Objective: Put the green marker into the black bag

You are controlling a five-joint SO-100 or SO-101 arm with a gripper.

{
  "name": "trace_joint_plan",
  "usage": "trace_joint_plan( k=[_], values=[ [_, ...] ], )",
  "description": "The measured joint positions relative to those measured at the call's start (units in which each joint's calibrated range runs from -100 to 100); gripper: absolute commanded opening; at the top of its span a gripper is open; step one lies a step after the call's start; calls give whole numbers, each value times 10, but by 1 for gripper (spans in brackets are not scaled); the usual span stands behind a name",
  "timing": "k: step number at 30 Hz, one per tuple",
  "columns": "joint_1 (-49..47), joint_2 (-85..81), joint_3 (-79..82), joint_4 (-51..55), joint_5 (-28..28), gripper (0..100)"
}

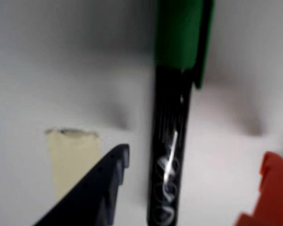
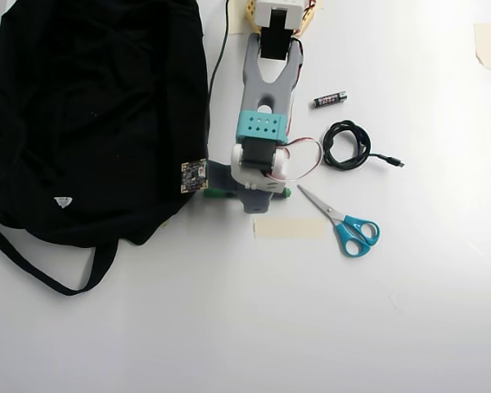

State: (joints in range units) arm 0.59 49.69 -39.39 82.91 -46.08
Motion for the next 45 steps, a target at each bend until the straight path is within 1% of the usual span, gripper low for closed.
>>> trace_joint_plan(
  k=[36,45],
  values=[
    [1,28,-17,-14,0,35],
    [5,27,-17,0,0,19]
  ],
)
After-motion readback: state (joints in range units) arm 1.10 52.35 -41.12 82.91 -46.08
